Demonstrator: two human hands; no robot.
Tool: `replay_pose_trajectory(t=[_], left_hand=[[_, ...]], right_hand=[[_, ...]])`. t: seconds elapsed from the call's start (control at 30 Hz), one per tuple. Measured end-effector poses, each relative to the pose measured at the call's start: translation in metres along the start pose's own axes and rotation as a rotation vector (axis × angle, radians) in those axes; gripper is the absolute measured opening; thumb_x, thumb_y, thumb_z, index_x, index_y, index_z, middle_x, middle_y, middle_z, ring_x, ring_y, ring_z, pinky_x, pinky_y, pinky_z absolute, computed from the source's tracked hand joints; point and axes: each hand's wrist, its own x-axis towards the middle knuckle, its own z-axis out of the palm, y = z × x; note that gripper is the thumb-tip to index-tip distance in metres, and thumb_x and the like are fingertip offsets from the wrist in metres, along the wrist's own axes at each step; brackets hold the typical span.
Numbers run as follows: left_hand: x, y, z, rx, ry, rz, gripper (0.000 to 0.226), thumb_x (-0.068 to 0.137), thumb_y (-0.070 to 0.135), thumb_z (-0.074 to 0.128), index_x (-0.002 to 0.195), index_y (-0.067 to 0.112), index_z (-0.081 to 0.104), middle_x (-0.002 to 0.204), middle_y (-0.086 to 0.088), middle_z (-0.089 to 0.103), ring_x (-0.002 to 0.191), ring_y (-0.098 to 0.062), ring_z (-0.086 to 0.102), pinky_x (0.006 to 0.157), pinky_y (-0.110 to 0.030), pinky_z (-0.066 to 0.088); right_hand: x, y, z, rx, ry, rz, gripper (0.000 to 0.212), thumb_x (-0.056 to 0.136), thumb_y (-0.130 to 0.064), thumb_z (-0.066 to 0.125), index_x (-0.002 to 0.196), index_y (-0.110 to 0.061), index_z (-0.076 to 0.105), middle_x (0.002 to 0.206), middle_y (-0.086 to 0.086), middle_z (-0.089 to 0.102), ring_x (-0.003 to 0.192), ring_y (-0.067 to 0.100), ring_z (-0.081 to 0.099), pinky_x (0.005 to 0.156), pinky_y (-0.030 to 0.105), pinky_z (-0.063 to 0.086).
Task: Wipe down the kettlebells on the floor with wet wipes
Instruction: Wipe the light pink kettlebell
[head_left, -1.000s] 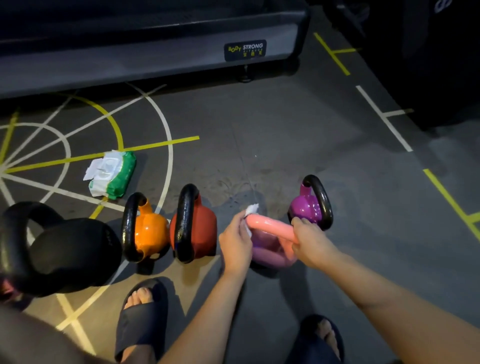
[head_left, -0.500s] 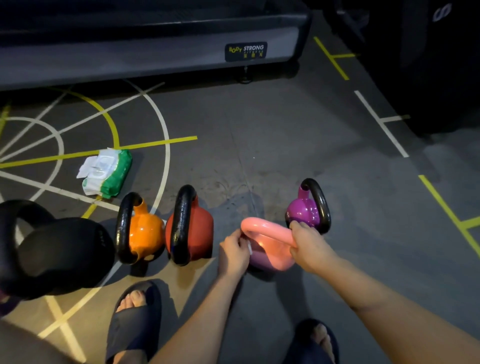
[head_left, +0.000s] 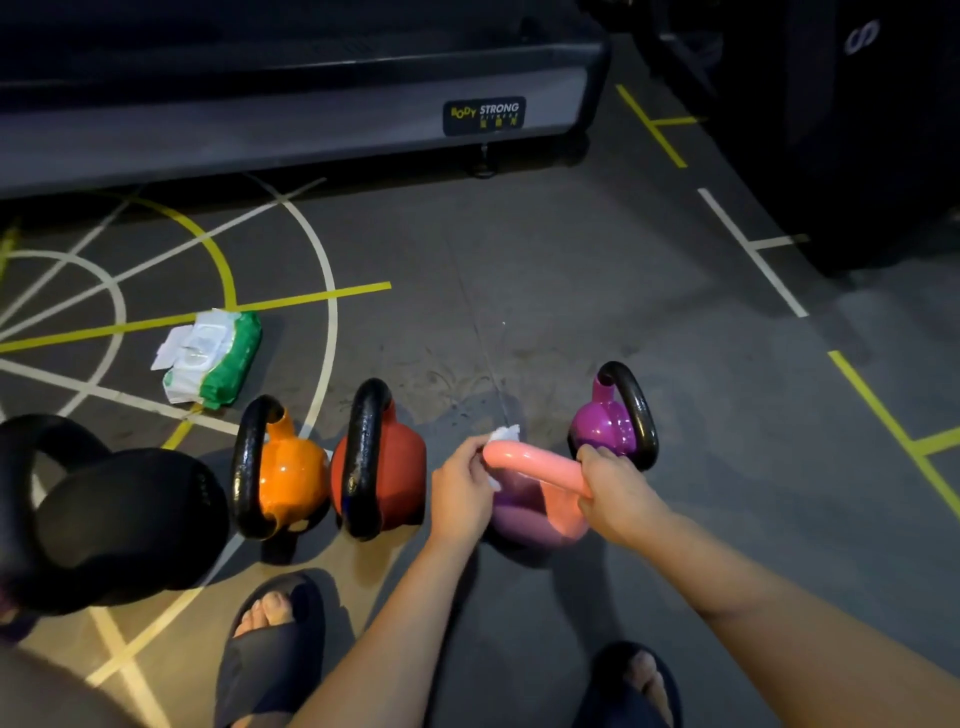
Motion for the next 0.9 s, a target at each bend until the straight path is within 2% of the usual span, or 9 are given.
replay_pose_trajectory(t=[0.13,0.2,0.27,0.33,0.43,0.53,0.6,0.73,0.9], left_hand=[[-0.035,0.001,0.004,-0.03,0.031,-0.003,0.056,0.099,-0.001,0.046,0.148,0.026,0.051,0.093,-0.005,0.072,0.086,-0.021,0.069,0.074,-0.014,0.042],[-0.046,0.005,0.009,-0.041,-0.003,0.061,0.067,0.097,-0.008,0.045,0.153,0.029,0.042,0.122,-0.008,0.07,0.113,-0.021,0.066,0.09,-0.018,0.048],[-0.047,0.004,0.014,0.074,-0.008,0.283,0.07,0.093,-0.012,0.048,0.152,0.026,0.044,0.153,0.002,0.05,0.145,-0.013,0.04,0.114,-0.029,0.038],[-0.038,-0.002,0.014,0.29,-0.05,0.507,0.069,0.091,-0.005,0.056,0.151,0.029,0.046,0.158,0.012,0.042,0.151,-0.007,0.026,0.123,-0.037,0.027],[-0.019,-0.001,-0.003,0.225,-0.141,0.492,0.053,0.1,0.01,0.056,0.147,0.034,0.05,0.153,0.019,0.046,0.149,-0.004,0.029,0.123,-0.035,0.026],[-0.011,0.0,-0.019,0.02,-0.235,0.498,0.047,0.102,0.013,0.058,0.144,0.033,0.052,0.146,0.024,0.05,0.142,-0.001,0.041,0.118,-0.022,0.03],[-0.007,-0.002,-0.02,0.067,-0.3,0.449,0.052,0.101,0.013,0.056,0.149,0.03,0.047,0.15,0.017,0.05,0.144,-0.007,0.041,0.12,-0.026,0.029],[-0.021,0.008,-0.004,0.41,-0.313,0.523,0.076,0.083,0.005,0.048,0.157,0.018,0.032,0.164,0.001,0.032,0.155,-0.018,0.015,0.127,-0.038,0.005],[-0.053,0.041,0.055,0.929,-0.3,0.771,0.071,0.09,0.03,0.057,0.152,0.001,0.038,0.157,-0.018,0.04,0.148,-0.034,0.033,0.124,-0.046,0.022]], right_hand=[[-0.001,-0.001,-0.002,0.021,-0.006,-0.007,0.034,0.09,-0.024,0.059,0.119,-0.01,0.049,0.121,0.011,0.057,0.107,0.035,0.056,0.095,0.041,0.044],[-0.002,0.0,-0.001,0.023,-0.006,-0.002,0.04,0.089,-0.024,0.06,0.124,-0.013,0.046,0.126,0.01,0.056,0.109,0.034,0.054,0.097,0.04,0.043],[-0.004,0.002,-0.002,0.077,-0.044,0.01,0.057,0.086,-0.023,0.063,0.138,-0.015,0.038,0.136,0.01,0.05,0.118,0.034,0.048,0.103,0.04,0.039],[-0.009,0.004,-0.006,0.187,-0.095,0.011,0.084,0.083,-0.028,0.071,0.151,-0.018,0.022,0.145,0.011,0.041,0.129,0.035,0.04,0.11,0.041,0.035],[-0.019,0.009,-0.019,0.228,-0.129,-0.003,0.106,0.079,-0.037,0.078,0.157,-0.021,0.009,0.15,0.009,0.035,0.135,0.031,0.037,0.112,0.04,0.034],[-0.027,0.023,-0.029,0.201,-0.181,0.042,0.104,0.081,-0.04,0.077,0.158,-0.016,0.011,0.15,0.009,0.042,0.133,0.027,0.046,0.108,0.032,0.038],[-0.034,0.035,-0.032,0.223,-0.22,0.076,0.103,0.081,-0.044,0.076,0.158,-0.014,0.014,0.151,0.008,0.044,0.134,0.024,0.048,0.108,0.029,0.038],[-0.05,0.053,-0.035,0.214,-0.178,0.114,0.092,0.085,-0.044,0.073,0.157,-0.014,0.022,0.153,0.01,0.044,0.139,0.023,0.044,0.112,0.029,0.035],[-0.061,0.061,-0.029,0.222,-0.112,0.123,0.069,0.092,-0.021,0.062,0.153,-0.015,0.031,0.148,0.009,0.05,0.134,0.023,0.05,0.111,0.027,0.035]])
